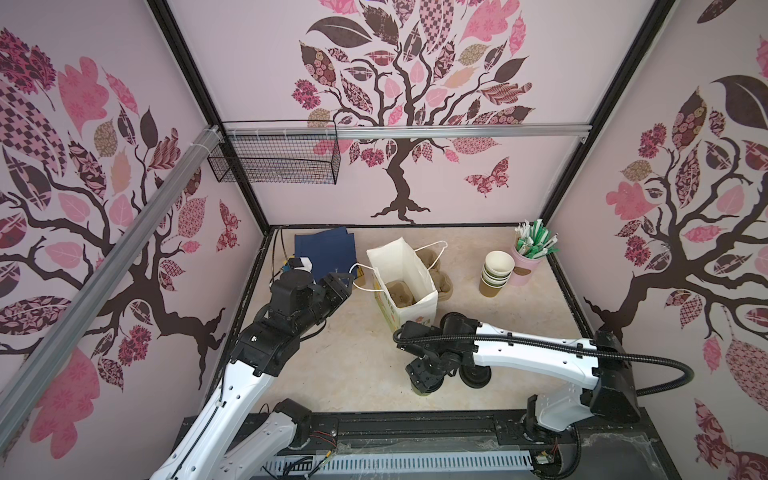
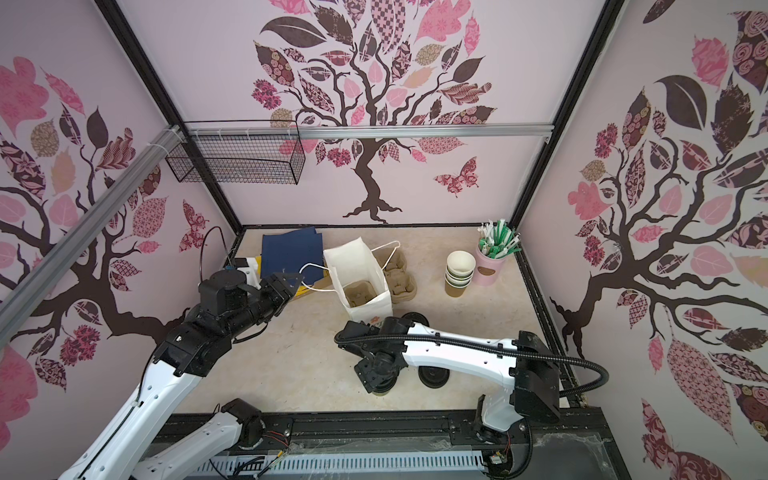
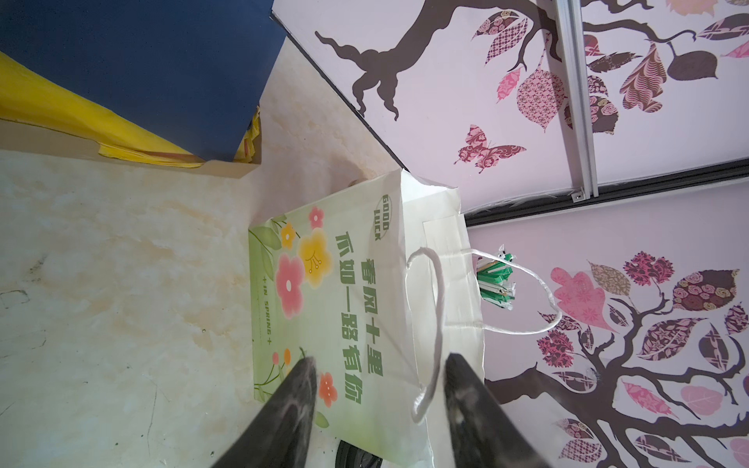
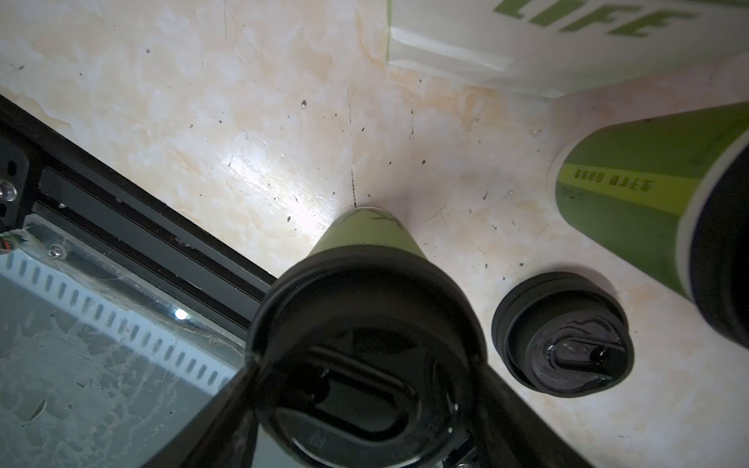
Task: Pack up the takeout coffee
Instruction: 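Lower the right gripper and grasp a lidded green cup by its lid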
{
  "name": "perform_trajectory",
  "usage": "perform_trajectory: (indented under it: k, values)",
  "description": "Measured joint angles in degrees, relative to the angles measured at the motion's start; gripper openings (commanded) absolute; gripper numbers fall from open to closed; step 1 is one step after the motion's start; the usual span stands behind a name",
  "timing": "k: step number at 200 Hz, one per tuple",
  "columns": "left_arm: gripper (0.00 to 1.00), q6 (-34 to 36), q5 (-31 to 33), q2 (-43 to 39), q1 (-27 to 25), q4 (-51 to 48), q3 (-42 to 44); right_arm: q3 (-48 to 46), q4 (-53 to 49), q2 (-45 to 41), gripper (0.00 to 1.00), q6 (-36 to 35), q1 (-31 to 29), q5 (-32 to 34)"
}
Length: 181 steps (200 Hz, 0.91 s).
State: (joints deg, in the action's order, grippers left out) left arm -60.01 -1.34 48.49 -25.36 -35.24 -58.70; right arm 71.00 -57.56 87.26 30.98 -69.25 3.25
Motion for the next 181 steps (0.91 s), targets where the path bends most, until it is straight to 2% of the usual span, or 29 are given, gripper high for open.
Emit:
perform_trajectory:
  k: [110,152,181]
  values:
    - [0.54,-0.02,-0.02,0.0,0.0,0.0,0.02,0.46,-1.29,0.42,0.68,-0.13,-0.81,1.05]
    - [0.55,0.0,-0.37,0.13,0.0,0.04,0.02,4.02,-4.48,0.52,0.67,-0.07,-0.81,1.05]
    - [0.59,0.15,-1.38,0.94,0.0,0.63,0.02,7.61,-7.85,0.22,0.67,0.07,-0.79,1.07]
